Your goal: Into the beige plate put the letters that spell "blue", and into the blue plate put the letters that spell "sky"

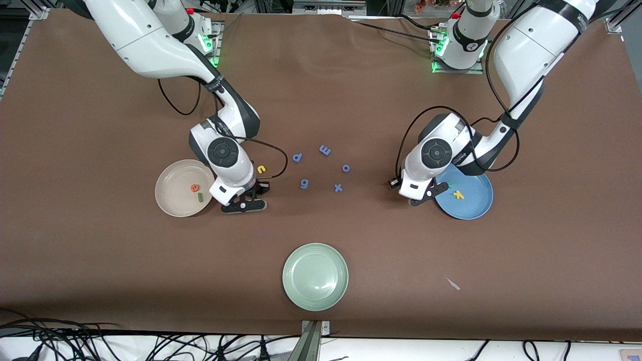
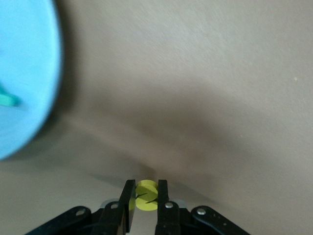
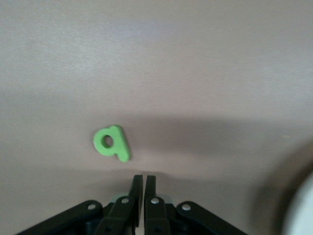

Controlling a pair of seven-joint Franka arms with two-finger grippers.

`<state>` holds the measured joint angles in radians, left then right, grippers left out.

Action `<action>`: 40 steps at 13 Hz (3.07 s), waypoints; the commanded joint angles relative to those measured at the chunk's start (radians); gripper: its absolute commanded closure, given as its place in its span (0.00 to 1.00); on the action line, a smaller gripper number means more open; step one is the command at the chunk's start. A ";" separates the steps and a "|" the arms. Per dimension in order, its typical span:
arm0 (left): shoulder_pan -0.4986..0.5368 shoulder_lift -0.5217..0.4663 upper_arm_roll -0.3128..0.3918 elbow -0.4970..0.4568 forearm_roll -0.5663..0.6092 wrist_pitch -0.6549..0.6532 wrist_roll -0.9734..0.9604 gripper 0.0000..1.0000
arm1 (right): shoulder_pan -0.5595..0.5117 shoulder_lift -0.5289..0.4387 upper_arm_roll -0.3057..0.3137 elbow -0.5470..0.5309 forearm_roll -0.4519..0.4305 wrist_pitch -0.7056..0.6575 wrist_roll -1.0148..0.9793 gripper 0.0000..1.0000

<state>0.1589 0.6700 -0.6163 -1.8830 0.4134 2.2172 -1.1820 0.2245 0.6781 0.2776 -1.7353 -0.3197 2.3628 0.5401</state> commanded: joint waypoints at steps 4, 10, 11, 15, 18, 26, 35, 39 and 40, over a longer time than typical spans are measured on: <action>0.013 -0.053 -0.022 0.195 0.021 -0.390 0.166 0.92 | 0.012 0.004 0.006 0.028 0.017 0.044 0.000 0.32; 0.154 -0.056 -0.019 0.168 0.036 -0.390 0.516 0.92 | 0.047 0.077 0.005 0.091 0.011 0.110 -0.121 0.28; 0.183 -0.055 -0.019 0.163 0.036 -0.387 0.569 0.92 | 0.047 0.077 0.003 0.088 0.010 0.119 -0.126 0.28; 0.280 -0.055 -0.017 0.081 0.039 -0.274 0.749 0.91 | 0.047 0.078 0.000 0.086 0.008 0.141 -0.219 0.28; 0.295 -0.056 -0.019 0.076 0.039 -0.271 0.777 0.00 | 0.046 0.083 -0.009 0.074 0.005 0.167 -0.232 0.28; 0.294 -0.171 -0.158 0.379 -0.083 -0.580 0.780 0.00 | 0.046 0.098 -0.024 0.045 0.010 0.208 -0.247 0.42; 0.243 -0.371 -0.055 0.613 -0.237 -0.755 0.994 0.00 | 0.038 0.040 -0.055 0.017 0.010 0.149 -0.288 0.90; -0.051 -0.467 0.358 0.543 -0.320 -0.717 1.107 0.00 | -0.043 -0.108 -0.055 -0.059 0.016 -0.038 -0.460 0.90; -0.099 -0.490 0.431 0.509 -0.368 -0.694 1.108 0.00 | -0.075 -0.170 -0.055 -0.132 0.016 -0.043 -0.521 0.90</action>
<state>0.1556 0.2546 -0.3253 -1.2835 0.1168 1.4795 -0.1060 0.2117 0.6527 0.2166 -1.7123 -0.3151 2.3454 0.1223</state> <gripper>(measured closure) 0.000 0.727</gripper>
